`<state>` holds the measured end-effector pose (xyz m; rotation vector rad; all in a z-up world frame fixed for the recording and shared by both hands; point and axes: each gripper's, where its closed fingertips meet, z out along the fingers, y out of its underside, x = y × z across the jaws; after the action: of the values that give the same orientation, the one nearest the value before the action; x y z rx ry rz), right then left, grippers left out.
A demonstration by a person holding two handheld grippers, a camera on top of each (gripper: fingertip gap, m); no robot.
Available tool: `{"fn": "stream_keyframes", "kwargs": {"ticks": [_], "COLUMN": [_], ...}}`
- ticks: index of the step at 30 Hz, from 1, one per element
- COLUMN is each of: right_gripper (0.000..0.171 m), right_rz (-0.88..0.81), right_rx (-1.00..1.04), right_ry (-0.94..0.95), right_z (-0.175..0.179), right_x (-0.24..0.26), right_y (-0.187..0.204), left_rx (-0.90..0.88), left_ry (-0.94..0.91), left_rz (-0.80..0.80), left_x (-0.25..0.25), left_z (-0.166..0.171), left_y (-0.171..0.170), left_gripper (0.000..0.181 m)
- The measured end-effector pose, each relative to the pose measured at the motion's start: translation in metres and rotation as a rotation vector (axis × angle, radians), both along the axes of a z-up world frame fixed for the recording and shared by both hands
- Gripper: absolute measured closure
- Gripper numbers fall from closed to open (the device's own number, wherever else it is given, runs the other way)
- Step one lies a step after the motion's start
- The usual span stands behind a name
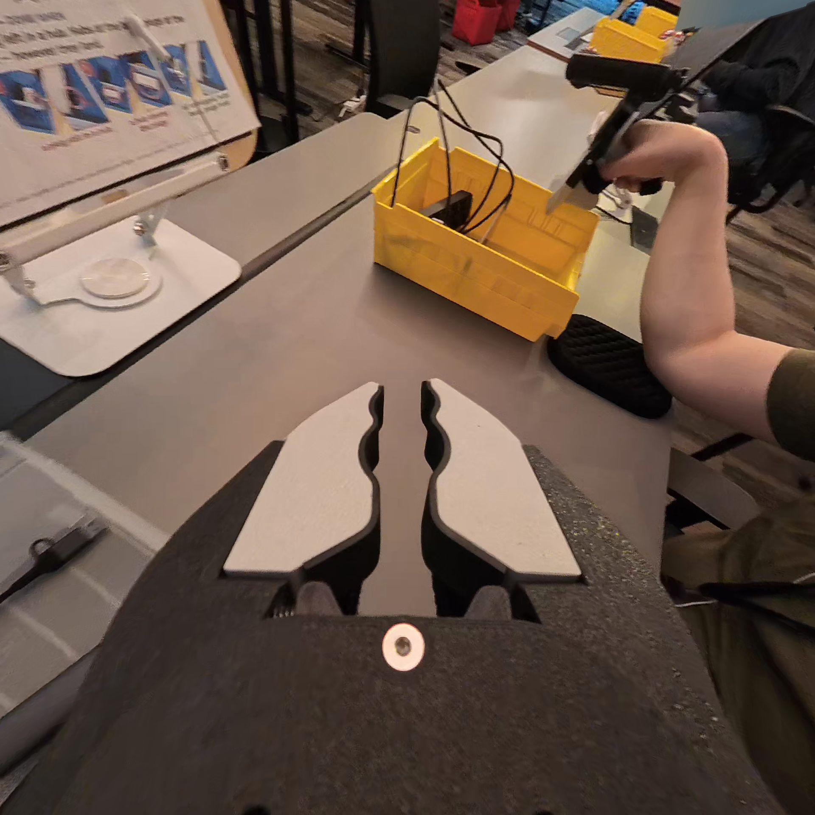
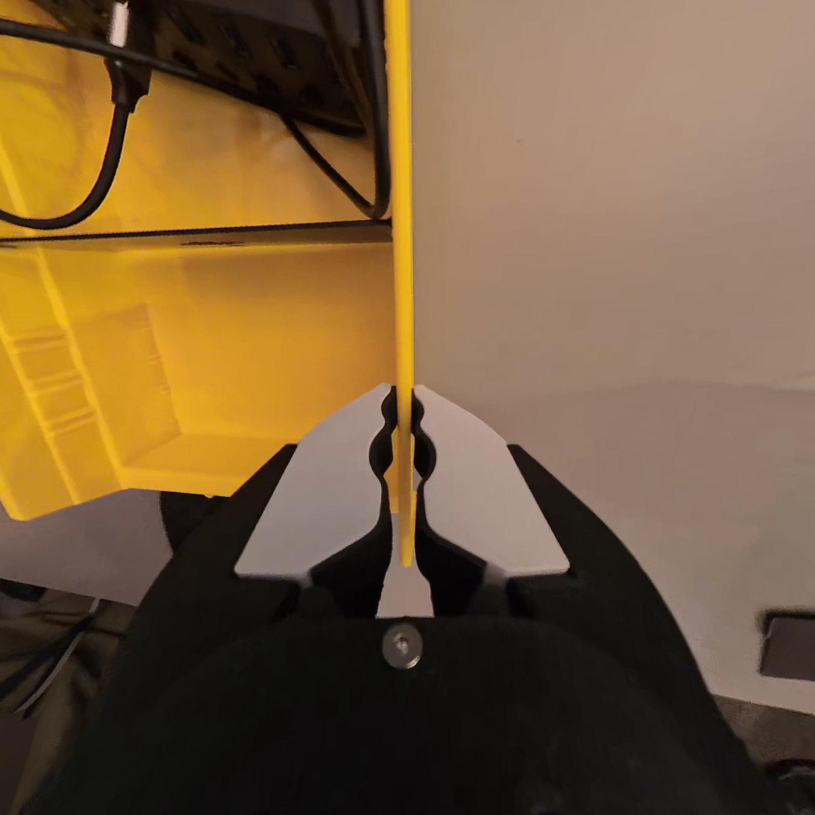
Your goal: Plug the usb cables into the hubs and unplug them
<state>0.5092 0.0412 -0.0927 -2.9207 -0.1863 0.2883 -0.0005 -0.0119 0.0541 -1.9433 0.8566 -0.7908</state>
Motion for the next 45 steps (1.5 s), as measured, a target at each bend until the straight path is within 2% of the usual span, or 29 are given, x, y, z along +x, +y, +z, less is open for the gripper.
{"fn": "stream_keyframes", "kwargs": {"ticks": [2, 5, 9, 12, 16, 18, 21, 24, 27, 32, 37, 45], "right_gripper": [0.167, 0.166, 0.165, 0.164, 0.159, 0.157, 0.152, 0.152, 0.151, 0.150, 0.145, 0.144], "right_rz": [-0.029, 0.021, 0.037, 0.013, -0.046, -0.045, 0.023, 0.087, 0.104, 0.141, 0.179, 0.195], "right_rx": [-0.027, -0.053, -0.064, 0.005, 0.237, 0.393, 0.631, 0.887, 1.051, 1.222, 1.279, 1.274], "right_ry": [0.026, 0.067, 0.033, -0.012, -0.085, -0.110, -0.107, -0.095, -0.137, -0.208, -0.115, -0.140], "right_z": [0.000, 0.000, 0.001, 0.013, 0.056, 0.084, 0.127, 0.168, 0.194, 0.217, 0.224, 0.220], "right_x": [-0.006, -0.022, -0.023, -0.020, -0.014, -0.017, -0.040, -0.066, -0.080, -0.097, -0.118, -0.120], "right_y": [-0.003, -0.007, -0.006, 0.001, 0.019, 0.029, 0.043, 0.057, 0.062, 0.062, 0.060, 0.062], "left_rx": [0.012, 0.040, 0.054, 0.020, -0.094, -0.198, -0.342, -0.473, -0.530, -0.566, -0.639, -0.711], "left_ry": [0.013, 0.022, 0.105, 0.181, 0.230, 0.320, 0.488, 0.565, 0.603, 0.596, 0.643, 0.645], "left_rz": [0.050, 0.160, 0.356, 0.451, 0.458, 0.482, 0.523, 0.544, 0.585, 0.559, 0.528, 0.506], "left_x": [-0.015, -0.047, -0.103, -0.136, -0.153, -0.163, -0.184, -0.198, -0.212, -0.209, -0.205, -0.207], "left_z": [0.002, 0.009, 0.006, -0.005, -0.020, -0.039, -0.071, -0.096, -0.111, -0.125, -0.141, -0.160], "left_y": [0.003, 0.009, 0.015, 0.013, -0.004, -0.016, -0.031, -0.038, -0.032, -0.023, -0.025, -0.025], "left_gripper": [0.165, 0.165, 0.165, 0.164, 0.165, 0.168, 0.166, 0.163, 0.161, 0.160, 0.160, 0.162]}}
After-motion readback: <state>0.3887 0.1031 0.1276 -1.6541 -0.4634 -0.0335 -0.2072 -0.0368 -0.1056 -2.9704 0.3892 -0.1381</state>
